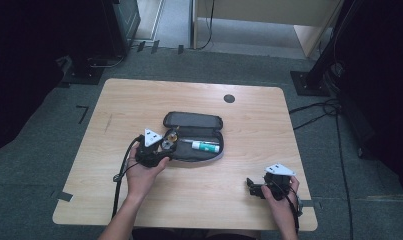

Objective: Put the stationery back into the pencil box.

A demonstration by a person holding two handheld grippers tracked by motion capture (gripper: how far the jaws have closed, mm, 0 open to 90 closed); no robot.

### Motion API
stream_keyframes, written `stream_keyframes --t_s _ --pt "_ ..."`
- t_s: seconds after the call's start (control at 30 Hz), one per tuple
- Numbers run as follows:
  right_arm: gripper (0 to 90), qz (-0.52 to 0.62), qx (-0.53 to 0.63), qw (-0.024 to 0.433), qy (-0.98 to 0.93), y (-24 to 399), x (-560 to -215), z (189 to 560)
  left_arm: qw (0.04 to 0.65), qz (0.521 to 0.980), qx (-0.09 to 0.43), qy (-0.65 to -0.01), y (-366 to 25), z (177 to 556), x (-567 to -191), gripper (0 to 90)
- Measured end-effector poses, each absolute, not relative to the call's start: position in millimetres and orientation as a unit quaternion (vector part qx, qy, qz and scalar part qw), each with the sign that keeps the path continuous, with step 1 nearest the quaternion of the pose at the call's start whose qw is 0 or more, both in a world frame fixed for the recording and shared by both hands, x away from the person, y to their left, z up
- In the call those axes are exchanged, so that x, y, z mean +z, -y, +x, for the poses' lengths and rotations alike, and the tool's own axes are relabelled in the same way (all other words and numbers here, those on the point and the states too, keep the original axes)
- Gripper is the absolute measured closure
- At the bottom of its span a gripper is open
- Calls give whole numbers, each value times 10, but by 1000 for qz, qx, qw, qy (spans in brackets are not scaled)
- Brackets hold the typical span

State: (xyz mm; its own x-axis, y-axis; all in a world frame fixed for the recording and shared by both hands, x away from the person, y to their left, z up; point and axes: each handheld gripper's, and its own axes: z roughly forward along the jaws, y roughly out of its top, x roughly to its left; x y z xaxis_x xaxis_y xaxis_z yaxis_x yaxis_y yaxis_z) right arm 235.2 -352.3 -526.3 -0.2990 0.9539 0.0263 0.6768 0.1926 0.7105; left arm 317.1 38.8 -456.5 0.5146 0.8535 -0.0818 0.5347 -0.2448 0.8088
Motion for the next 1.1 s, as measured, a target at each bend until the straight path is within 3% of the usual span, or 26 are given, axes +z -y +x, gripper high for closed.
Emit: stream_keyframes --t_s 1.1 --pt "0 548 320 217 -742 3519 -5264 2351 373 791 147 -461 -110 3500 -4813 422"
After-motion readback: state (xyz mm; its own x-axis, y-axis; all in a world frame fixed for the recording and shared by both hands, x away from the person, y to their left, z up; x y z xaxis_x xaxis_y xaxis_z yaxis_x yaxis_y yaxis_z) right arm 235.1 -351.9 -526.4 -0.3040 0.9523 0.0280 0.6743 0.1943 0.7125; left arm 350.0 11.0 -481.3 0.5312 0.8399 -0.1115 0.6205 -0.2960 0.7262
